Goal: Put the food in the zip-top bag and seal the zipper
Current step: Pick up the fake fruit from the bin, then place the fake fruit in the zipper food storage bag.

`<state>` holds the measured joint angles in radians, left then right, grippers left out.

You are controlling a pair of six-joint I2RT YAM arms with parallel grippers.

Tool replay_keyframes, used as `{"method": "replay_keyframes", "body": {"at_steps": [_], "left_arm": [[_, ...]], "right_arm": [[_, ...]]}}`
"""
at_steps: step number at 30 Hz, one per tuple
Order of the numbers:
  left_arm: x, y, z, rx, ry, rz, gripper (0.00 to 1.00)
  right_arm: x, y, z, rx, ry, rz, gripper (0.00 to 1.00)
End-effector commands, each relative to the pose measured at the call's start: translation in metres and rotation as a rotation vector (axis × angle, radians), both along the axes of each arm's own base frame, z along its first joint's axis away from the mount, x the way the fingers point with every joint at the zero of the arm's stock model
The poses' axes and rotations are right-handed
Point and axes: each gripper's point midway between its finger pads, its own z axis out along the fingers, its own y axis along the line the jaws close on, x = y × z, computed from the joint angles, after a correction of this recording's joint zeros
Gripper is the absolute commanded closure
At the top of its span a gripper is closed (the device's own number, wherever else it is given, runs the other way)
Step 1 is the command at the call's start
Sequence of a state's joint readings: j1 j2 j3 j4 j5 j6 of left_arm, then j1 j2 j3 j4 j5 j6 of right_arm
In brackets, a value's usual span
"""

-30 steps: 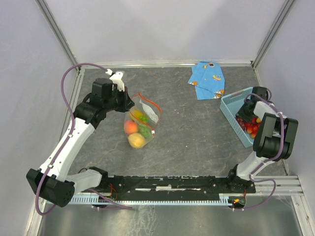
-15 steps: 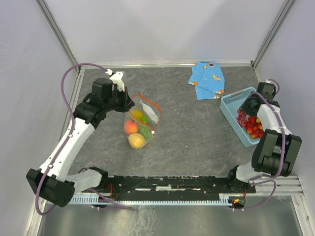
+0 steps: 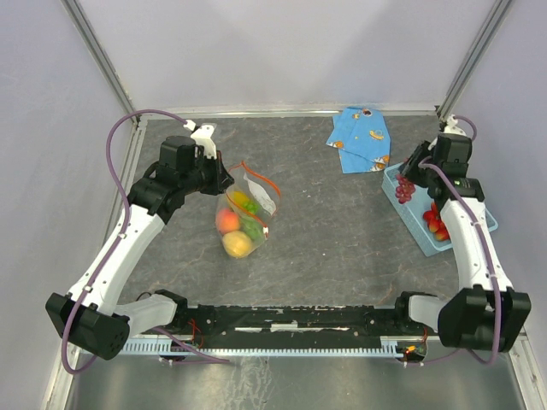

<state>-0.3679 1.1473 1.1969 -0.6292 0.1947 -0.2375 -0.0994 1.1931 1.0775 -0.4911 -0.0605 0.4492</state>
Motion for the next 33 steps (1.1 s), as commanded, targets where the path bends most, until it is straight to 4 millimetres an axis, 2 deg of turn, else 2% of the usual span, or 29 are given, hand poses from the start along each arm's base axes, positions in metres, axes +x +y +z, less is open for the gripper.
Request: {"method": "replay_keyframes", "body": {"at_steps": [1, 10, 20, 29, 33], "left_arm": [[0.004, -0.003, 0.019, -0.028, -0.084, -0.027, 0.97], [0.006, 0.000, 0.019, -0.026, -0.086, -0.018, 0.97], [0.006, 0.000, 0.019, -0.031, -0.084, -0.018, 0.97], [0.006, -0.001, 0.020, -0.041, -0.084, -0.022, 0.97], [0.006, -0.001, 0.020, -0.043, -0.085, -0.022, 0.97]], "right_arm": [[0.001, 0.035, 0.062, 0.036, -0.176, 0.061, 0.70], [-0.004, 0.132, 0.115, 0.170, -0.342, 0.265, 0.70], [-0.025, 0.253, 0.163, 0.319, -0.467, 0.516, 0.70], [-0.042, 0.342, 0.178, 0.409, -0.513, 0.645, 0.68], [-0.047, 0.374, 0.173, 0.430, -0.502, 0.697, 0.68]]}}
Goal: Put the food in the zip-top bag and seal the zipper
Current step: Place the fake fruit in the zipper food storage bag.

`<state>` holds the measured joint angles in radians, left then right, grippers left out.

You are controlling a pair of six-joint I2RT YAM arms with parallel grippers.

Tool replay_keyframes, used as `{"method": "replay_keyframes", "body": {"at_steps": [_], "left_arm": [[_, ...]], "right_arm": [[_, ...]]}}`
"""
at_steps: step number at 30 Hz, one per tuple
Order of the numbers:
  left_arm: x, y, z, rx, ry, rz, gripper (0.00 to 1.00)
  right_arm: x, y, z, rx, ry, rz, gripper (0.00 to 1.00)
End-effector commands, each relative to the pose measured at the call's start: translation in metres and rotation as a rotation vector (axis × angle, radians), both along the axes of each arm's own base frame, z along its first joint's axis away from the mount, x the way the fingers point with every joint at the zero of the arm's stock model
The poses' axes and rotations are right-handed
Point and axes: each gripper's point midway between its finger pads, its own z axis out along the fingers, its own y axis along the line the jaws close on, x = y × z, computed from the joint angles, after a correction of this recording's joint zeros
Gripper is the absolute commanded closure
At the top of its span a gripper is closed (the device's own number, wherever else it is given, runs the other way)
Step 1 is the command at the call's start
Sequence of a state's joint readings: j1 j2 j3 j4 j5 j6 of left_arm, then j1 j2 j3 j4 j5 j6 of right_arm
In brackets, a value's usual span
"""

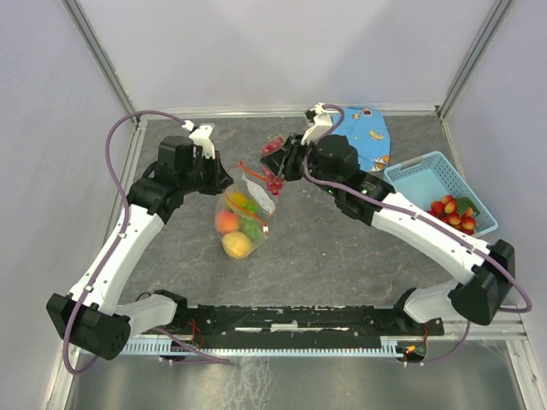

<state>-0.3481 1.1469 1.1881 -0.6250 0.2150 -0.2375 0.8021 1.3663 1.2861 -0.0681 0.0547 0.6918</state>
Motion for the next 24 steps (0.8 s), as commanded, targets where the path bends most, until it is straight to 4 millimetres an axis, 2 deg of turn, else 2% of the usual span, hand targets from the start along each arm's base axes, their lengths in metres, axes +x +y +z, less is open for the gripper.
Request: {"method": "replay_keyframes", "body": {"at_steps": [1, 5, 9, 17, 24], "left_arm": [[0.005, -0.004, 0.023, -0.034, -0.093, -0.024, 0.97], [0.005, -0.004, 0.023, -0.036, -0.093, -0.026, 0.97], [0.005, -0.003, 0.023, -0.037, -0.092, -0.023, 0.97], [0.005, -0.004, 0.022, -0.042, -0.089, -0.027, 0.97], [0.006, -0.003, 0.022, -0.042, -0.088, -0.023, 0.97]], "right_arm": [[0.001, 0.032, 0.046, 0.128, -0.087, 0.027, 0.68], [-0.004, 0.054, 0.031, 0.127, -0.048, 0.075, 0.68], [-0.011, 0.071, 0.006, 0.090, 0.009, 0.123, 0.67], [-0.026, 0.084, -0.061, -0.034, 0.160, 0.173, 0.67], [-0.049, 0.095, -0.106, -0.171, 0.286, 0.248, 0.64]]}}
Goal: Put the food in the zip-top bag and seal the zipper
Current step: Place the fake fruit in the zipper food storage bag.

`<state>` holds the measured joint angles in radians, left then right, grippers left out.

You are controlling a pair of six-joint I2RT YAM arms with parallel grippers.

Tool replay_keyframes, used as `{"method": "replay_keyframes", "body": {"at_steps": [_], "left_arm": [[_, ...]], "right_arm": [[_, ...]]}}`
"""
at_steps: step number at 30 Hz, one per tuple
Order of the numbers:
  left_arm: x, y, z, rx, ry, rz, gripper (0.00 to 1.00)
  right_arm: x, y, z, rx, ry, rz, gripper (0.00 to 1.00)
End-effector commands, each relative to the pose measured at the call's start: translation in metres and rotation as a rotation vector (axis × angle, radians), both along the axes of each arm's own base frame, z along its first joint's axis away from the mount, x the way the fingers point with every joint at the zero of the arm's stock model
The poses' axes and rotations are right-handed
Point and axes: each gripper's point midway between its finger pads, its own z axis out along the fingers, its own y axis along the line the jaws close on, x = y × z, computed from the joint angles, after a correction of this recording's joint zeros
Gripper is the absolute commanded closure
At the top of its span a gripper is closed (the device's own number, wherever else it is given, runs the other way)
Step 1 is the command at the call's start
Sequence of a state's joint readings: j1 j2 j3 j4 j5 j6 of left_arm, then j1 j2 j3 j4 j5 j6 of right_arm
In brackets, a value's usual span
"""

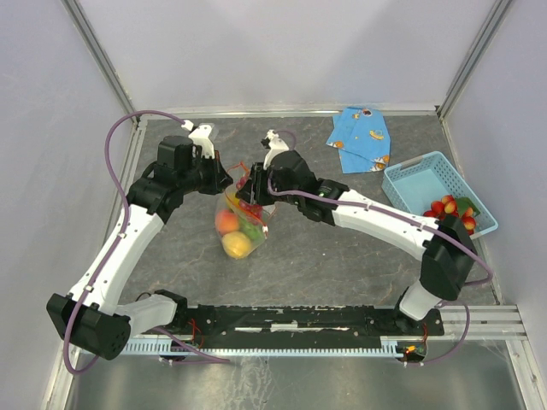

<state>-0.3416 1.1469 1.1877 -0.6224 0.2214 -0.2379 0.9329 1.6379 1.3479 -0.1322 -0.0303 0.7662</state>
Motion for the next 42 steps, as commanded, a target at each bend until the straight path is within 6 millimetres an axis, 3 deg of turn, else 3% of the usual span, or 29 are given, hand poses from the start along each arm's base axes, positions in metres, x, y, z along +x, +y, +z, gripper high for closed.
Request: {"method": "replay_keyframes", "body": {"at_steps": [1, 10, 18, 22, 26, 30, 34, 37, 42], "left_arm": [[0.005, -0.004, 0.022, -0.038, -0.088, -0.024, 0.97], [0.005, -0.003, 0.023, -0.038, -0.090, -0.022, 0.97], [0.005, -0.003, 0.022, -0.038, -0.089, -0.024, 0.97], [0.005, -0.004, 0.022, -0.039, -0.090, -0.025, 0.97], [0.004, -0.004, 0.023, -0.041, -0.093, -0.027, 0.97], [0.004, -0.004, 0.023, -0.043, -0.092, -0.030, 0.97], [0.003, -0.005, 0.024, -0.047, -0.092, -0.037, 0.97], [0.002, -0.007, 0.024, -0.052, -0.092, -0.045, 0.97], [0.001, -0.008, 0.024, -0.055, -0.091, -0.053, 0.97]], "right_arm": [[-0.017, 0.011, -0.002, -0.037, 0.048, 0.063, 0.63], [-0.035, 0.015, -0.030, -0.113, 0.130, 0.126, 0.54], [-0.034, 0.020, -0.010, -0.075, 0.089, 0.147, 0.36], [-0.029, 0.003, 0.003, -0.117, 0.029, 0.115, 0.34], [-0.018, -0.028, 0.019, -0.181, -0.062, 0.048, 0.34], [-0.003, -0.064, 0.023, -0.276, -0.128, -0.055, 0.34], [0.009, -0.086, 0.021, -0.340, -0.172, -0.132, 0.34], [0.016, -0.087, 0.011, -0.372, -0.167, -0.145, 0.34], [0.022, -0.069, -0.012, -0.386, -0.144, -0.109, 0.35]]}}
